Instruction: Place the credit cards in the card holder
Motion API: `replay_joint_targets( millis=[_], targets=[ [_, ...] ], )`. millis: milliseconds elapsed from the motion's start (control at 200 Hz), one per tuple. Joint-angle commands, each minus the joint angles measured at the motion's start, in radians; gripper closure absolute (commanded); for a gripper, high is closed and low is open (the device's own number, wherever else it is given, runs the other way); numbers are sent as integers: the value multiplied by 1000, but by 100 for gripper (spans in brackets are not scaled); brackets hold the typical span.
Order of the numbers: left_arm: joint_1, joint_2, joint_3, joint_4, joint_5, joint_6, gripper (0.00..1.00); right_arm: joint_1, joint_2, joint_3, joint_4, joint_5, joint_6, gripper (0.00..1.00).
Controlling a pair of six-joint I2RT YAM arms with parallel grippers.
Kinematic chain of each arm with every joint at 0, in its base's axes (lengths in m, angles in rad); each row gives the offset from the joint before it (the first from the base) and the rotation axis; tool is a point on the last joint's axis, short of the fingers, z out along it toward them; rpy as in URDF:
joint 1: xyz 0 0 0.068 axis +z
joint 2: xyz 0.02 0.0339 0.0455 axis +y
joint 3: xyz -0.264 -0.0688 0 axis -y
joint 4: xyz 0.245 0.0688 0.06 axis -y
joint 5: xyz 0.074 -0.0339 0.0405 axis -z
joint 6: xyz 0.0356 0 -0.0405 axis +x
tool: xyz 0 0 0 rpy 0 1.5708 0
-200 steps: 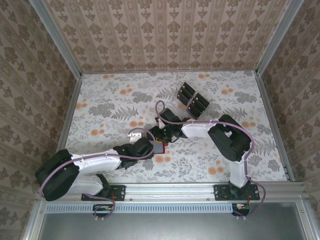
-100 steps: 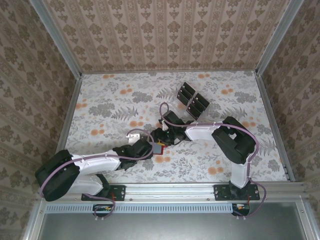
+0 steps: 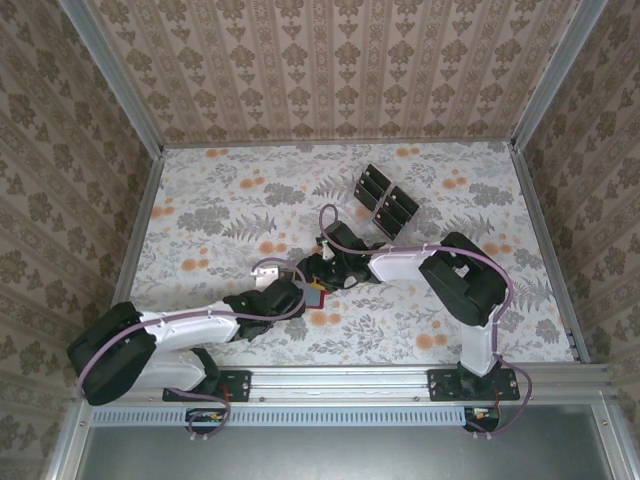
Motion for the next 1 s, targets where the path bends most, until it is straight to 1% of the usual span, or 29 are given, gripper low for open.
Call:
replay_joint_targets(
  millis=[0, 185, 355, 485, 610, 760, 880, 995],
  targets=[
    [11, -38, -8, -41, -10, 9, 0, 9, 44, 24, 6, -1, 16, 46],
    [21, -75, -1, -60, -6, 29, 0, 8, 70, 52, 15, -8, 23, 46],
    [42, -80, -4, -68, 0, 51, 0, 7, 99, 75, 20, -16, 25, 46],
    [67, -88, -1, -64, 19, 99, 0, 5, 113, 90, 22, -22, 23, 46],
    [101, -122, 3, -51, 57, 171, 0, 1, 120, 101, 20, -32, 16, 46],
    [171, -159, 10, -51, 133, 252, 0, -1, 129, 123, 8, -46, 7, 46],
    [226, -168, 16, -49, 195, 309, 0, 0, 136, 135, -4, -48, 1, 46],
    [252, -160, 22, -39, 242, 353, 0, -2, 140, 138, -8, -49, 0, 46]
  ],
)
